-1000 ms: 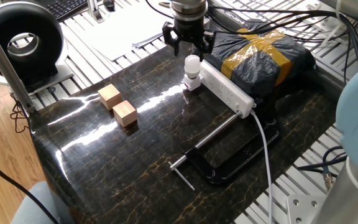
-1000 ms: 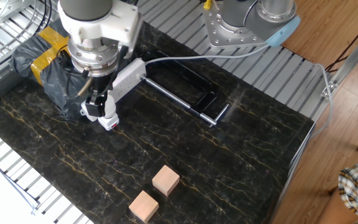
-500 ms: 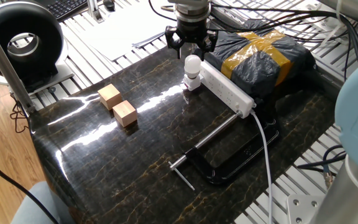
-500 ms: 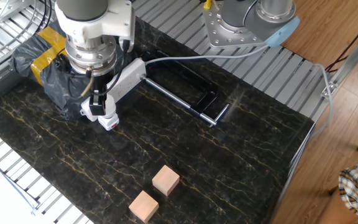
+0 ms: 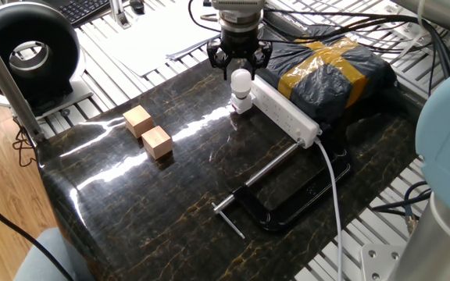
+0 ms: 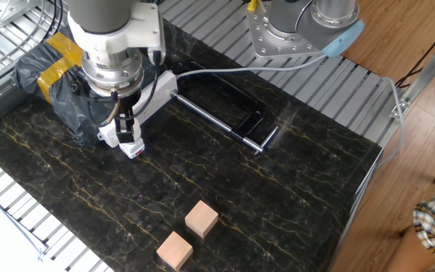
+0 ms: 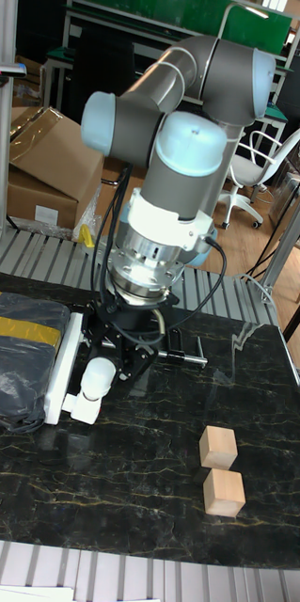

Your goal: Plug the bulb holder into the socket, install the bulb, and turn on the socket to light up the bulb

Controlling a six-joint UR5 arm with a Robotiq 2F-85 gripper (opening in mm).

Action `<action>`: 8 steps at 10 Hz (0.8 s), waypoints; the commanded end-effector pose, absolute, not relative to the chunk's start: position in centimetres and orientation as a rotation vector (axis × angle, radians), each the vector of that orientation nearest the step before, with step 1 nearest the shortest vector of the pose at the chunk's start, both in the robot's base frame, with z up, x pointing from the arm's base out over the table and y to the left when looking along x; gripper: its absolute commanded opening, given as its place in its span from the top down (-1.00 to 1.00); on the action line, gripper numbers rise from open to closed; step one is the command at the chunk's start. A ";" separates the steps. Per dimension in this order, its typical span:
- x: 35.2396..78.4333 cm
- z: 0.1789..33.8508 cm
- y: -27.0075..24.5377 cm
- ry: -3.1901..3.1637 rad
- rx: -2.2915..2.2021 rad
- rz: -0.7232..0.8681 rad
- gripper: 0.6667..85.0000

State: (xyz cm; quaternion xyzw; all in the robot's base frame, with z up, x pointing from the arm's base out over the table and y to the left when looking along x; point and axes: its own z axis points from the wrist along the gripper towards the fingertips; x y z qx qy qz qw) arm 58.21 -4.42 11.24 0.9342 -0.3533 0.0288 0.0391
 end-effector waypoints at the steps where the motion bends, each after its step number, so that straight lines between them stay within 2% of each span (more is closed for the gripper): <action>1: 57.7 10.4 -4.3 -1.040 2.892 0.064 -0.31; 8: 58.0 10.7 -3.7 -1.167 2.860 0.069 0.01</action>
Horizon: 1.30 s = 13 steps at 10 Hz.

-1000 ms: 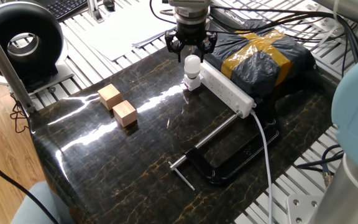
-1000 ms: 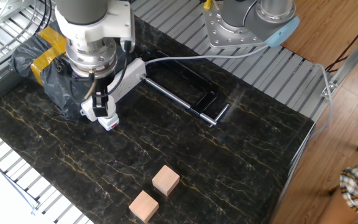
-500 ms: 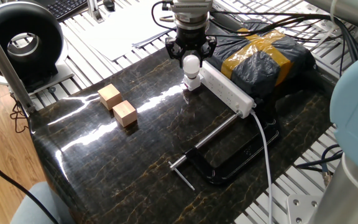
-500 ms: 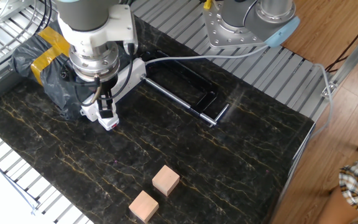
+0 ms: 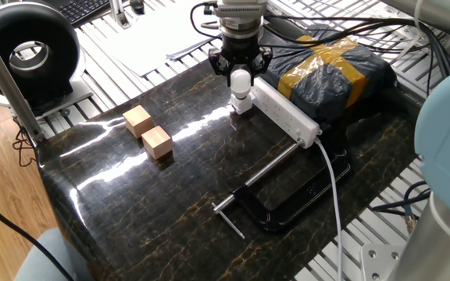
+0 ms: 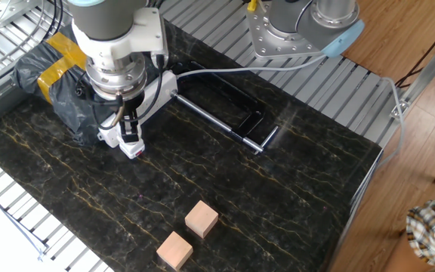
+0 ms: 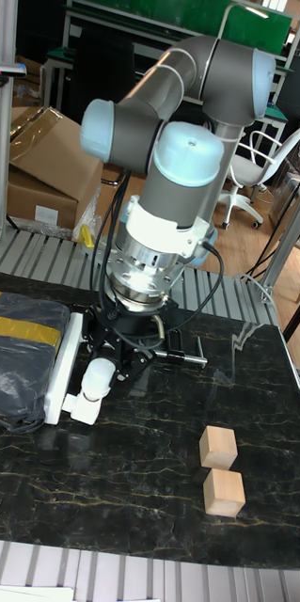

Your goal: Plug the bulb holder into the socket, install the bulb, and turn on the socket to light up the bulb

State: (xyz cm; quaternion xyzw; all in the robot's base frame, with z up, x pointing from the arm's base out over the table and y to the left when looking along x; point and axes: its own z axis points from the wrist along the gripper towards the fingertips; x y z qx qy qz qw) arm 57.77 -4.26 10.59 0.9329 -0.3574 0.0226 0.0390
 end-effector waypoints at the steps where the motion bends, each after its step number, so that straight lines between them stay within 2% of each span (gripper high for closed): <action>1: 57.9 10.8 -3.8 -1.231 2.833 0.058 0.10; 5: 58.0 10.5 -4.9 -1.466 2.697 0.077 0.45; 9: 58.4 11.2 -4.5 -1.653 2.562 0.103 0.65; 13: 58.5 11.0 -5.7 -1.798 2.450 0.120 0.74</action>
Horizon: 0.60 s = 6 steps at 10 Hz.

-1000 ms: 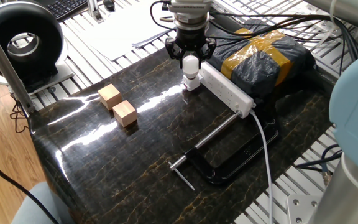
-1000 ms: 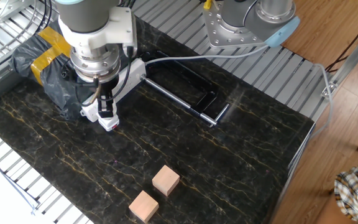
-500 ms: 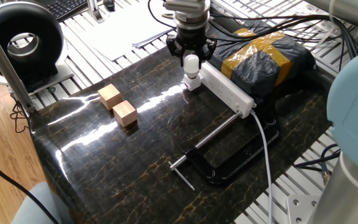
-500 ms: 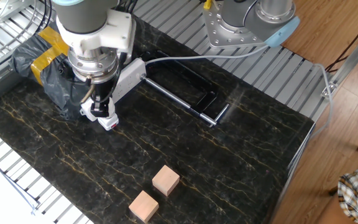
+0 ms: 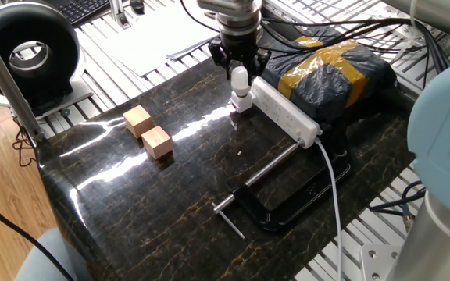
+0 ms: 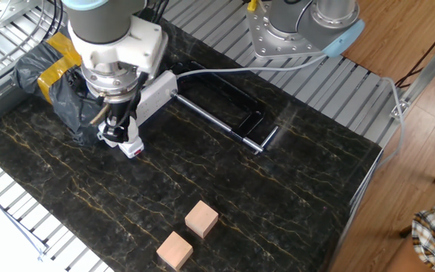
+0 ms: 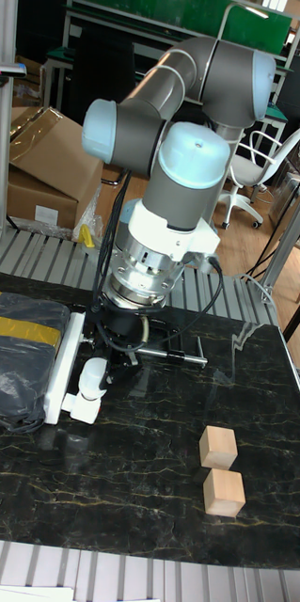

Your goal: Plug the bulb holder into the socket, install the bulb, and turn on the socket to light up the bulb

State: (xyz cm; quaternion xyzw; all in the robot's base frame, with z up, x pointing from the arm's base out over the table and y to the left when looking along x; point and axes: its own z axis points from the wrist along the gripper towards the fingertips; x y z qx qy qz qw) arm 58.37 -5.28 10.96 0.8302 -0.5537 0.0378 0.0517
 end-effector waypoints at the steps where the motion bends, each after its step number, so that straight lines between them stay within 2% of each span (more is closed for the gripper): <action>1: 58.1 10.9 -5.6 -1.858 2.395 0.101 0.76; 2: 57.9 10.5 -5.0 -1.900 2.364 0.070 0.77; 4: 58.5 10.7 -5.0 -1.933 2.321 0.112 0.79; 6: 59.0 11.4 -4.6 -1.981 2.254 0.157 0.89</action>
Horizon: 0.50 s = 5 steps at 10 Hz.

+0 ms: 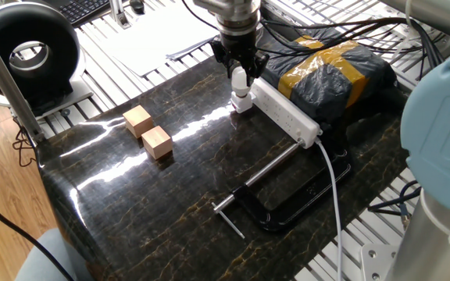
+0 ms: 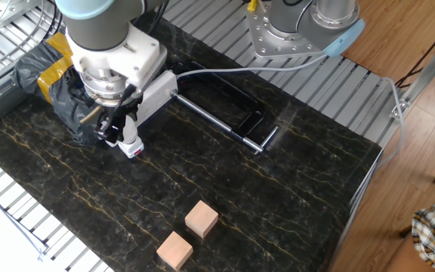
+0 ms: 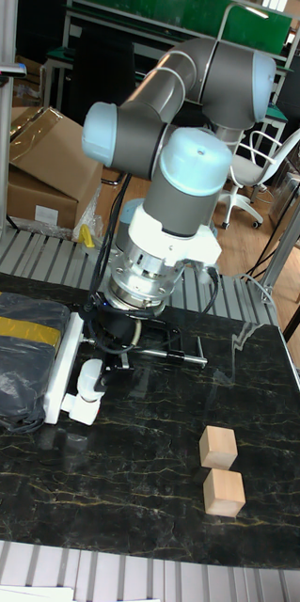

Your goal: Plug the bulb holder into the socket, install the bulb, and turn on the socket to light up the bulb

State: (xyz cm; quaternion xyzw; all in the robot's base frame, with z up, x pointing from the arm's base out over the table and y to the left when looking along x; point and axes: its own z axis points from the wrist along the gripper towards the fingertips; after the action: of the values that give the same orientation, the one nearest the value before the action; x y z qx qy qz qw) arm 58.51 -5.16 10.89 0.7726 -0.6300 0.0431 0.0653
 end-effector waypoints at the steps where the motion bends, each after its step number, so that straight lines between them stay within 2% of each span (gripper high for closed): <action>1: 58.8 11.2 -4.1 -2.009 2.236 0.137 0.89; 5: 58.6 10.0 -5.7 -2.126 2.162 0.132 0.92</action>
State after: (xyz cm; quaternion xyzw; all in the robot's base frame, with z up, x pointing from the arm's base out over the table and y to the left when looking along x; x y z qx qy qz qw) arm 58.61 -5.19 10.41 0.7354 -0.6732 0.0448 0.0625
